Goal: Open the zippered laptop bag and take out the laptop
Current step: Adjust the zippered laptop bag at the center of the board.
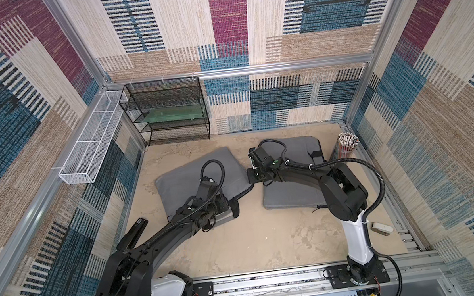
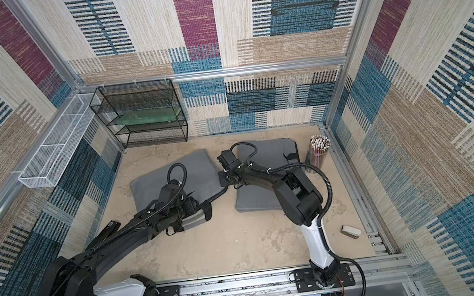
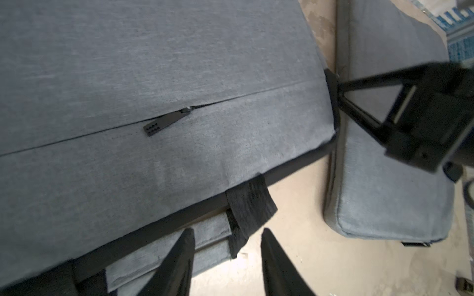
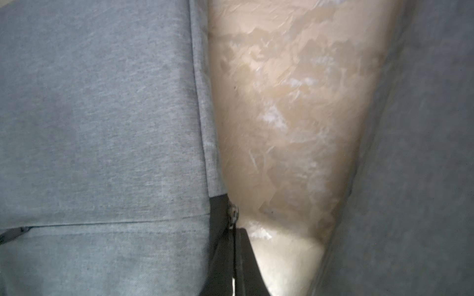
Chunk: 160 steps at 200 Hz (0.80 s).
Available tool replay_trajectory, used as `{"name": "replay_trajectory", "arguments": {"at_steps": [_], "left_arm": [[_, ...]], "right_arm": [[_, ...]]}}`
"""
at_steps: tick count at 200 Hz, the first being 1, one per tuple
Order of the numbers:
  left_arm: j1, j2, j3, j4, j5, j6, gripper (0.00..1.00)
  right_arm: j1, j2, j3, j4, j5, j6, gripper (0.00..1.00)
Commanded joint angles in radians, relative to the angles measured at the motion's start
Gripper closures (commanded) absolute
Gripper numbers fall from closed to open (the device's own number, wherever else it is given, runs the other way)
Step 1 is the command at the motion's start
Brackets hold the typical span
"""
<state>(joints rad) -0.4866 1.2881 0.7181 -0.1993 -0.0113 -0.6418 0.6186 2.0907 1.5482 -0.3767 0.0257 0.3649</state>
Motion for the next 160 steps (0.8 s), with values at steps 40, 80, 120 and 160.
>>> {"name": "replay_trajectory", "arguments": {"at_steps": [40,80,120,160], "left_arm": [[-0.001,0.042,0.041,-0.153,0.082,0.194,0.44],[-0.002,0.062,0.031,-0.163,0.132,0.252,0.47],[-0.012,0.137,0.069,-0.163,0.138,0.299,0.49],[-0.032,0.231,0.116,-0.165,0.081,0.332,0.5]], "right_arm": [[-0.052,-0.022,0.069,-0.05,0.004,-0.039,0.61],[-0.052,-0.132,-0.016,-0.029,0.021,-0.027,0.44],[-0.051,-0.282,-0.164,0.024,0.045,0.014,0.24],[-0.05,-0.412,-0.301,0.081,0.062,0.045,0.02]]}}
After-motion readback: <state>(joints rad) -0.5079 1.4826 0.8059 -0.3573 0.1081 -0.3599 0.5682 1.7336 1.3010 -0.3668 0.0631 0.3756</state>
